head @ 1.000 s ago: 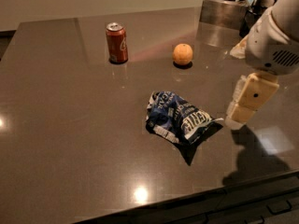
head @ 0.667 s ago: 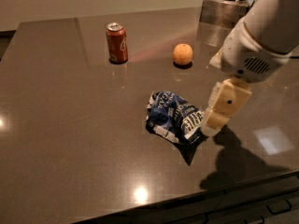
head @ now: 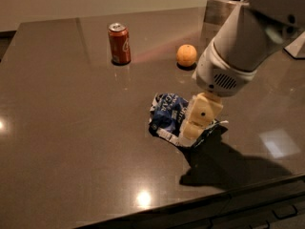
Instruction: Move blue chip bag near coke can
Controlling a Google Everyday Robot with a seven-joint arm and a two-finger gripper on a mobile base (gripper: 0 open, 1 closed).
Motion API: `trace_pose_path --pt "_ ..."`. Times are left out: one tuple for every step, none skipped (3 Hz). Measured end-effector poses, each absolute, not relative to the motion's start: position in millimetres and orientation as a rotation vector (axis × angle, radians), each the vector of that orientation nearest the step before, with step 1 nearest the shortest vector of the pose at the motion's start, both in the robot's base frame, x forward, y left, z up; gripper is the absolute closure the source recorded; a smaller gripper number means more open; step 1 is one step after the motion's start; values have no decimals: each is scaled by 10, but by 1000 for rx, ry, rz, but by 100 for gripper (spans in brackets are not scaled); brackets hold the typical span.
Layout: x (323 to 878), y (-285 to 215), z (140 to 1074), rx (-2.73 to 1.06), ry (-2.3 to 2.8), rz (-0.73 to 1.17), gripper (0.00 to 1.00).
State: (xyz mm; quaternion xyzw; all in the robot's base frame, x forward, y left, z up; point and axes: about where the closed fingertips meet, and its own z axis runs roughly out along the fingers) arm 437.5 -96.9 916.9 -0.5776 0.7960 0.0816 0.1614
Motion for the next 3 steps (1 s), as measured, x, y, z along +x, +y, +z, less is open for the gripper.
trace_pose_path --pt "4455 -892 9032 -1627 2254 207 0" --pt "4569 -824 8900 -1613 2261 175 0" --pt "4693 -771 8795 -1602 2274 154 2"
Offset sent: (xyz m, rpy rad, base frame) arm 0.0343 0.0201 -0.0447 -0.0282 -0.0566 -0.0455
